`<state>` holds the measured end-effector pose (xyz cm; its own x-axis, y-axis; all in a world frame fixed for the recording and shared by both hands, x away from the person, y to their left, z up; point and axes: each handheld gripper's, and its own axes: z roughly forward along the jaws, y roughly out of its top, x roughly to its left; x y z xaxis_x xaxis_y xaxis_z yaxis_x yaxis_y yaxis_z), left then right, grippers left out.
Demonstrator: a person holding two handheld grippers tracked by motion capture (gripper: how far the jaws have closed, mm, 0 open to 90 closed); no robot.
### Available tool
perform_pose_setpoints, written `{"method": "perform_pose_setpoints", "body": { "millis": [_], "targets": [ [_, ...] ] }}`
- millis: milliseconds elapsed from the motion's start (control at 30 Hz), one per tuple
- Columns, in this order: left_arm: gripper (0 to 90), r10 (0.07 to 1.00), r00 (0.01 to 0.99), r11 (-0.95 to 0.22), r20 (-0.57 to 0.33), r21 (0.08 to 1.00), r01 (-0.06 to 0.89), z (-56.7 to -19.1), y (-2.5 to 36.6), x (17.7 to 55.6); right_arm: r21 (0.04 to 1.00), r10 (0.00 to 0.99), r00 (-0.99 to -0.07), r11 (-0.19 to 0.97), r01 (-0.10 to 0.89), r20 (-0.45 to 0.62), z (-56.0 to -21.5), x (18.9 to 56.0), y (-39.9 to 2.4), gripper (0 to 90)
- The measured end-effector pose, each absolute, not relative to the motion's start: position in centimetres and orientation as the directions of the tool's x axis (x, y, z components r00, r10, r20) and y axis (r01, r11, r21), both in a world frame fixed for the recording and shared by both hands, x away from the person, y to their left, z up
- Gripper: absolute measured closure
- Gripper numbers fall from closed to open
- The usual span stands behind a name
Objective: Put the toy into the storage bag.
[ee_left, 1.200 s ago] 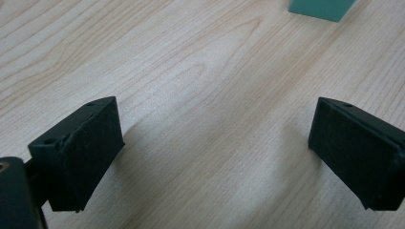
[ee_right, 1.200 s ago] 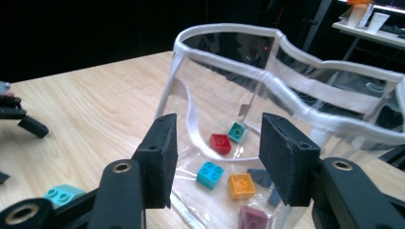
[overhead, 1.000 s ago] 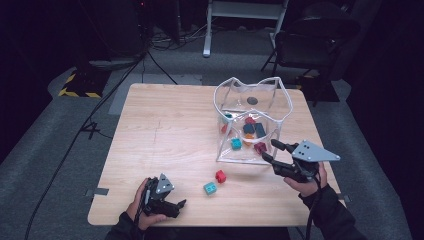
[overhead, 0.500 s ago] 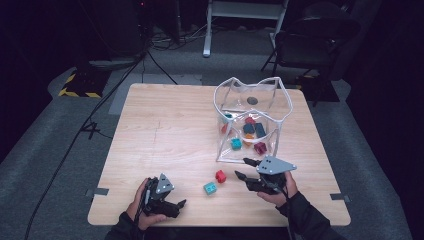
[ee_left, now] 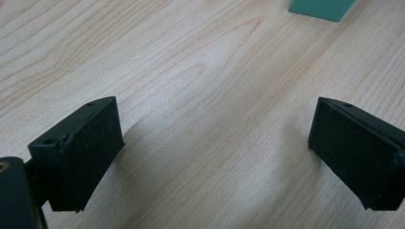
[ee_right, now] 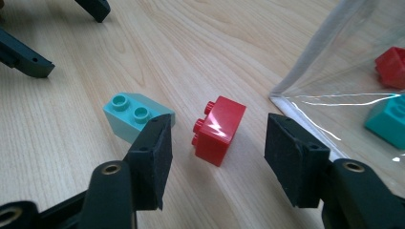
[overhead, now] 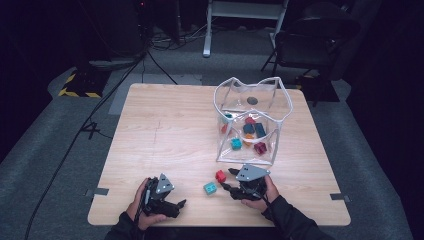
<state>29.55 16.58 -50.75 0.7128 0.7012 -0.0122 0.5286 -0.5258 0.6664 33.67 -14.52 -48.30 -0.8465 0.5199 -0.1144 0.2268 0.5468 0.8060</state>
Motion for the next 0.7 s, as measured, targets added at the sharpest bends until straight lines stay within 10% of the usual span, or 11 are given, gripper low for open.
{"method": "perform_pose_setpoints", "body": {
  "millis": [333,700],
  "targets": [
    [4.7,0.701,0.713,-0.525,-0.012,0.667,0.528,-50.8,16.6,29.5,0.794,0.555,-0.827,0.539,0.281,-0.085,-49.9,35.2,-13.7,43.6],
    [4.7,0.702,0.712,-0.524,-0.014,0.667,0.529,-50.8,16.6,29.5,0.797,0.568,-0.818,0.533,0.284,-0.089,-50.0,35.3,-14.0,66.8]
  ]
}}
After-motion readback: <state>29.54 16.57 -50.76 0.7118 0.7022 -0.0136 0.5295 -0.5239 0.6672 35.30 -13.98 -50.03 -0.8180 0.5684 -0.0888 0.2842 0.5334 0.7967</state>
